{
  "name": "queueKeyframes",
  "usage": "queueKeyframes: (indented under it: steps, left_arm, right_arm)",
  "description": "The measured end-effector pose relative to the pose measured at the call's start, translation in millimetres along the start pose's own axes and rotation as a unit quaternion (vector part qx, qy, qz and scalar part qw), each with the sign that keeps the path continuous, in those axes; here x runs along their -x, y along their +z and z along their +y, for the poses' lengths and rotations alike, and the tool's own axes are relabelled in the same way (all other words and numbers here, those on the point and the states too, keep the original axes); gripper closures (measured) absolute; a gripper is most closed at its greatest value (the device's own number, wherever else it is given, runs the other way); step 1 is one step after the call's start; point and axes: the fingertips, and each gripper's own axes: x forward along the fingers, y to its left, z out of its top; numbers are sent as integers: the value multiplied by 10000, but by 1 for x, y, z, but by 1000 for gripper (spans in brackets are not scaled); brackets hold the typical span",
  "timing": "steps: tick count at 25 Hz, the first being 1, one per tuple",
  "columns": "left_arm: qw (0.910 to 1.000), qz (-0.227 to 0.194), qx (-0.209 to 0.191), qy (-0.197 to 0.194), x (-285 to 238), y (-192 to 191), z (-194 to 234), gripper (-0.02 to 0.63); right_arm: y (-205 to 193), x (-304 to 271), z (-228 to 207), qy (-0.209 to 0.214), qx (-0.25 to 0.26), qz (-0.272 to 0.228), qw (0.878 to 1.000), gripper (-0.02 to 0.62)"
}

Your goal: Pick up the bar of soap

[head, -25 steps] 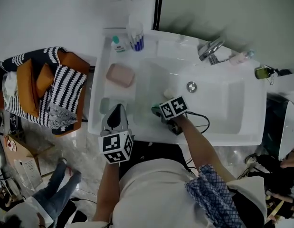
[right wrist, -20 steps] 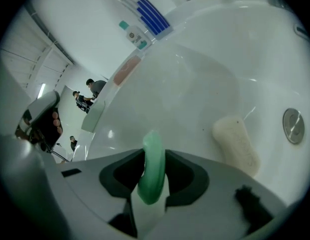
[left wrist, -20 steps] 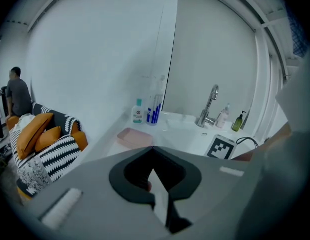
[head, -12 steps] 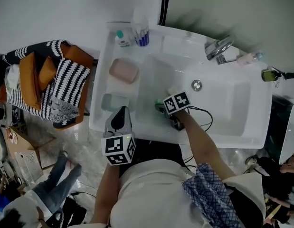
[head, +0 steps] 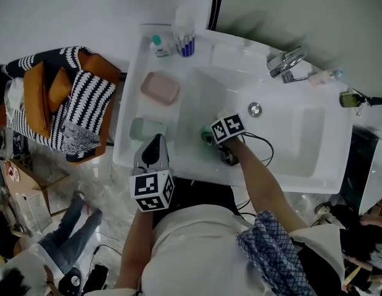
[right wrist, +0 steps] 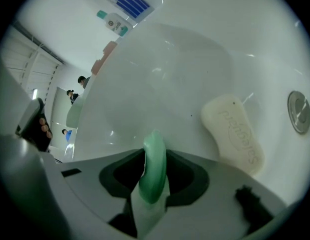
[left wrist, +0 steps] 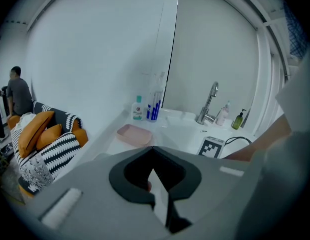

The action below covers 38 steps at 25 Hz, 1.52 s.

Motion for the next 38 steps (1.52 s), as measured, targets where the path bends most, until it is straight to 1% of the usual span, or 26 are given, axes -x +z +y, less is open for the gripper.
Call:
queueKeyframes:
  steps: [4,8,15,18,20,27,30,34,36,38]
  left_arm:
    - [10000,-28,-17,-31,0,-1,-5,600]
    - [10000,-75,-44,0,2,1,-4,600]
    - [9998,-187,6,21,5,4,-2,600]
    - [9998,-178,-28,-30,6,3,-5,600]
    - [9998,-169,-35,-44,6,2,-5,600]
    - [9997,-215,4,-75,5,3,-6,600]
    - [9997,-222,-14,-105,1,3,-8,600]
    - [9998,-130,-38,-176,0,-2,-13,600]
    - [9997,-151,-47,-204,-3,0,-15,600]
    - [9996,-163,-52,-216,-5,1,-16,600]
  right_arm:
    - [-1,-1,0,-142,242,90,9996,463]
    - [-2,-1,1,-320,347,129,9988,463]
    - [-4,-6,4,-1027,859,514,9897,447]
    - [-6,-3,-1,-1331,954,631,9845,436]
    - [-6,-1,-5,-1458,938,622,9829,428]
    - [-4,15,-18,-1544,807,357,9841,377]
    - [-3,20,-22,-1482,687,250,9863,370]
    - [-11,23,-24,-1423,542,207,9881,367]
    - [-4,29,-26,-1431,578,54,9880,367]
    - [3,38,-23,-1423,767,-182,9867,367]
